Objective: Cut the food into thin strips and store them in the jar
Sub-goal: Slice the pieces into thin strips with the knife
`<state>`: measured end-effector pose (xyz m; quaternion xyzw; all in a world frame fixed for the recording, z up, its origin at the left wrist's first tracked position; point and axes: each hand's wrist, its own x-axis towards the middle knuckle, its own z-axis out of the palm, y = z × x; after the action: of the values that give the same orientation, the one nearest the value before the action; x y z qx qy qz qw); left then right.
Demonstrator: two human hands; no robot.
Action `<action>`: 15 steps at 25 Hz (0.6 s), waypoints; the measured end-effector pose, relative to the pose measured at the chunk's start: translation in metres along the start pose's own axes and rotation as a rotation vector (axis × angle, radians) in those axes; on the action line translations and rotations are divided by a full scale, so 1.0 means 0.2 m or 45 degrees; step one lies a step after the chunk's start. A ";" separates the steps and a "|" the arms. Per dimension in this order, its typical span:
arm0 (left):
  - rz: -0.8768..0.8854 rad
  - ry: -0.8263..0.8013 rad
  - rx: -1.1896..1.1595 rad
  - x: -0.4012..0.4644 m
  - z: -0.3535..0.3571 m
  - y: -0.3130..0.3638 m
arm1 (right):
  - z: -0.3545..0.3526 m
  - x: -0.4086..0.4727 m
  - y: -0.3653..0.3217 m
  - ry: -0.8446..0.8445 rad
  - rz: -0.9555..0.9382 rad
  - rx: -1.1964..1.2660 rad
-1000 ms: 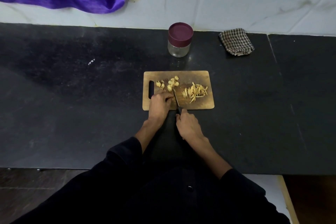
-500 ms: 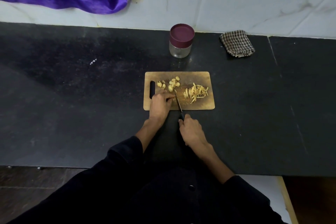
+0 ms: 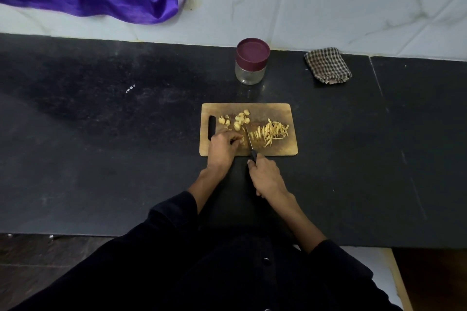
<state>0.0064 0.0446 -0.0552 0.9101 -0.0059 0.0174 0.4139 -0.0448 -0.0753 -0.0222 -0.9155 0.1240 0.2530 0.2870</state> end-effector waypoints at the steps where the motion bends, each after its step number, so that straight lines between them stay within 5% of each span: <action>1: -0.005 -0.004 -0.008 0.00 0.00 0.00 | 0.00 0.01 0.00 -0.012 0.000 -0.009; 15: -0.074 -0.034 -0.091 0.01 0.00 -0.03 | -0.01 -0.02 0.01 -0.073 -0.002 0.052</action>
<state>0.0079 0.0492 -0.0595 0.8946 0.0144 -0.0068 0.4465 -0.0472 -0.0786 -0.0195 -0.9019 0.1203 0.2764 0.3093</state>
